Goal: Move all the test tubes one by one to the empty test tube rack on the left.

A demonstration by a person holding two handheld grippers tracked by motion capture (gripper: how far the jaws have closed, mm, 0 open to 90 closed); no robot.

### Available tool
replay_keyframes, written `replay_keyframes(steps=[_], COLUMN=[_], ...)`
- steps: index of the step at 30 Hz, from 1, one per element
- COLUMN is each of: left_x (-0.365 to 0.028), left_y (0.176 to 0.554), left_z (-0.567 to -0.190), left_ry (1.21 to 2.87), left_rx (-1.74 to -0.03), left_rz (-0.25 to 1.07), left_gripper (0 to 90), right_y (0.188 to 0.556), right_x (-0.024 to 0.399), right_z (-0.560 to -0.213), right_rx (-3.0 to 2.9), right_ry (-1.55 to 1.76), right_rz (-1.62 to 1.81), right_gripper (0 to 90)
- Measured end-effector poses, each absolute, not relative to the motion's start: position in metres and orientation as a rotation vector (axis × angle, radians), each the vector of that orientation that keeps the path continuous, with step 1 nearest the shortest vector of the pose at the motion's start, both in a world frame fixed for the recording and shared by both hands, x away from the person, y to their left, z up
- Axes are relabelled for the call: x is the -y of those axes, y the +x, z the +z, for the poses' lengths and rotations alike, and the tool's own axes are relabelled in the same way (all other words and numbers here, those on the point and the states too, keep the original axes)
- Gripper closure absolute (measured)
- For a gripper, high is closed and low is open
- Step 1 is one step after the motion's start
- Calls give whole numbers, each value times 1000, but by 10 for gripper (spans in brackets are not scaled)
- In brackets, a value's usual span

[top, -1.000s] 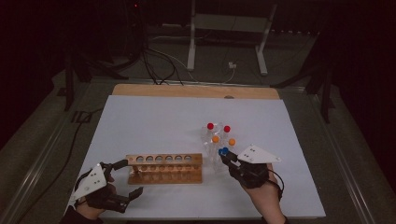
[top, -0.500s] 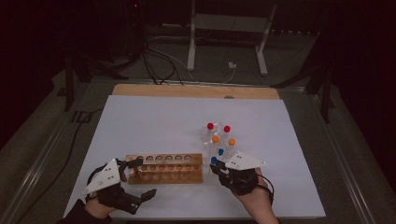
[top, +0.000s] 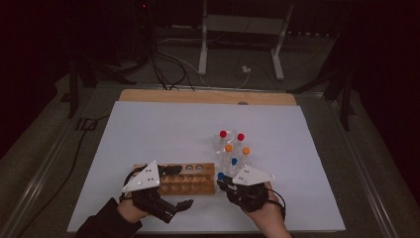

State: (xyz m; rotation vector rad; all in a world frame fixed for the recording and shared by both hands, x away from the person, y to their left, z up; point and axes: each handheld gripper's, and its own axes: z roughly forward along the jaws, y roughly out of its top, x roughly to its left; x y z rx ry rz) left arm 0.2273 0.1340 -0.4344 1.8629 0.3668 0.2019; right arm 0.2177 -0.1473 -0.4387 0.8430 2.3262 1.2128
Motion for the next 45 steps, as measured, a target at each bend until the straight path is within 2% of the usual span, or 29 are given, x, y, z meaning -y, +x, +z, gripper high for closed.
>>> replay_keyframes(steps=[9,15,17,22,28,29,30,36,42,43,45], left_x=[-113,-100,-96,-83,-77,-76,-75,-71,-67,-67,-67], left_y=[236,240,241,244,245,246,246,248,249,248,248], left_z=[-429,-427,-426,-426,-429,-430,-431,-433,-436,-436,-436], left_ry=[1858,1857,1850,1871,1889,1889,1884,1900,1933,1934,1936], left_rx=[-361,-355,-353,-371,-363,-362,-364,-365,-361,-360,-356], left_rz=[183,180,184,226,227,225,224,244,240,243,245], left_gripper=[34,83,157,228,392,392,454,607,700,753,761], right_y=[217,216,216,216,216,216,216,215,215,216,216], right_x=[143,141,141,140,140,140,140,139,140,140,140], right_z=[-440,-440,-441,-441,-441,-440,-440,-440,-439,-439,-439], right_rx=[-2346,-2350,-2355,-2359,-2359,-2357,-2358,-2359,-2358,-2357,-2355], right_ry=[832,825,828,823,825,826,826,822,818,822,824], right_rz=[1216,1223,1228,1230,1234,1236,1236,1238,1236,1234,1235], right_gripper=[765,765,765,765,765,765,765,765,765,765,765])
